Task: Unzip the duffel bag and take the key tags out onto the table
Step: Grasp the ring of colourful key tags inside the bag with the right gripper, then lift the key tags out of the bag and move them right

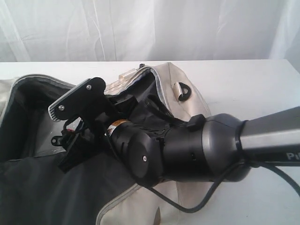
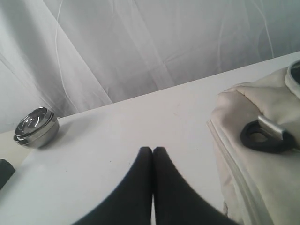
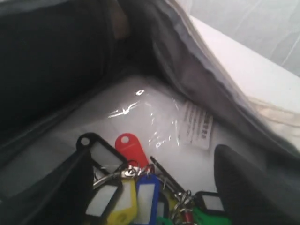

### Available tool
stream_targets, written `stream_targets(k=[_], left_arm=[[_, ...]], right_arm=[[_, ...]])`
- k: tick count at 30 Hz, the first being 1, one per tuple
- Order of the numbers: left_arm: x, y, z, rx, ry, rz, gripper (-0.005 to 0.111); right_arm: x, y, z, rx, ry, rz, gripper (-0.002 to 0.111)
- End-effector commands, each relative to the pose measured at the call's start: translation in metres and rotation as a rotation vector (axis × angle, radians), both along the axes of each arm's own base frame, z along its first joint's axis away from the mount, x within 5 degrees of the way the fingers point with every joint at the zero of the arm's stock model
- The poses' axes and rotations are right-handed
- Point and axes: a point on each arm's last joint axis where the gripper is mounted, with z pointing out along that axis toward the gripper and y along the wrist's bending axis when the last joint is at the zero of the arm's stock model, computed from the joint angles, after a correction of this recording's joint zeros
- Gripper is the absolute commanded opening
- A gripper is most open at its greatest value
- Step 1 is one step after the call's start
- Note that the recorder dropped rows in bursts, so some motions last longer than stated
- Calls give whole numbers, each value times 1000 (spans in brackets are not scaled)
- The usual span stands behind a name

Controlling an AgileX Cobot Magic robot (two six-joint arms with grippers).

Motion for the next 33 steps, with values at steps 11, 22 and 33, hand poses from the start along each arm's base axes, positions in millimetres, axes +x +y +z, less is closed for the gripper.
stream_targets(k=[11,22,33], left_arm=[[-2,4,-4,-80,-41,47,0],[-1,3,-5,-85,-40,41,0],[-1,3,-5,-88,-41,41,0]], right_arm=[[18,-4,-28,-90,40,-42,70],[18,-2,-57,-158,96,-43,58],[21,-2,25,75,1,-80,0]])
